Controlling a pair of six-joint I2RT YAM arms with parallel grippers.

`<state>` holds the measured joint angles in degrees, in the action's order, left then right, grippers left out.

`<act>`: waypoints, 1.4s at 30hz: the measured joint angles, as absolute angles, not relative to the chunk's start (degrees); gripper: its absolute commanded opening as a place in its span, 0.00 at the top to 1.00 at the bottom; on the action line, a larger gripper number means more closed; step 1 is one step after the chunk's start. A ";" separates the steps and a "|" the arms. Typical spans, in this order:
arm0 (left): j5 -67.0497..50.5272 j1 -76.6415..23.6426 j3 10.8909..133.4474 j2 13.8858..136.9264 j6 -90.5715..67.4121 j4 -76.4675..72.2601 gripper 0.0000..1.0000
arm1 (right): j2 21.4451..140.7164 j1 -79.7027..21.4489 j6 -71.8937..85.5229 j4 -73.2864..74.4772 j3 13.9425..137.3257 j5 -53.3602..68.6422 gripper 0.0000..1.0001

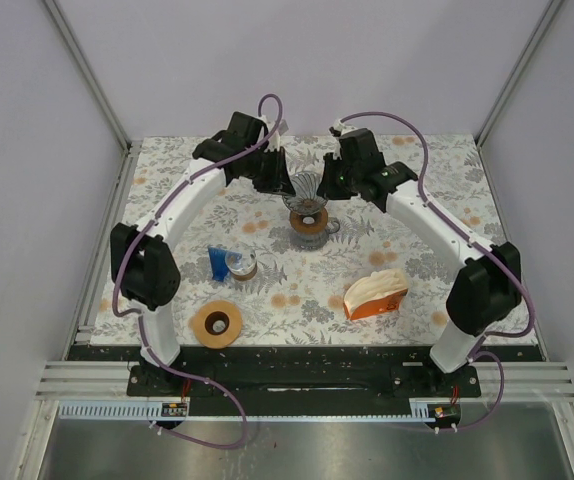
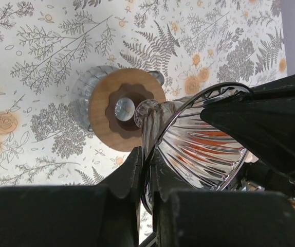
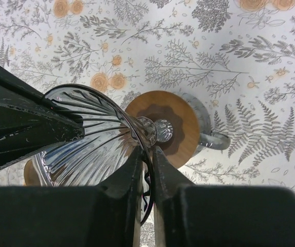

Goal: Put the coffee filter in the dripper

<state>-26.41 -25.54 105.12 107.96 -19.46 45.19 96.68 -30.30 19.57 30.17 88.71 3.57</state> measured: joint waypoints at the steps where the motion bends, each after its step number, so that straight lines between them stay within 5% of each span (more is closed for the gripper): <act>1: -26.50 -25.50 105.12 108.31 -19.75 44.53 1.00 | 97.41 -30.06 19.46 30.50 89.56 3.53 1.00; 42: -24.40 -25.80 98.76 112.99 -25.80 39.00 1.00 | 109.69 -26.79 15.33 39.24 97.32 10.20 1.00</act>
<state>-24.40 -25.80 98.76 112.99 -25.80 39.00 109.69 -26.79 15.33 39.24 97.32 10.20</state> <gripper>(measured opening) 0.105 0.150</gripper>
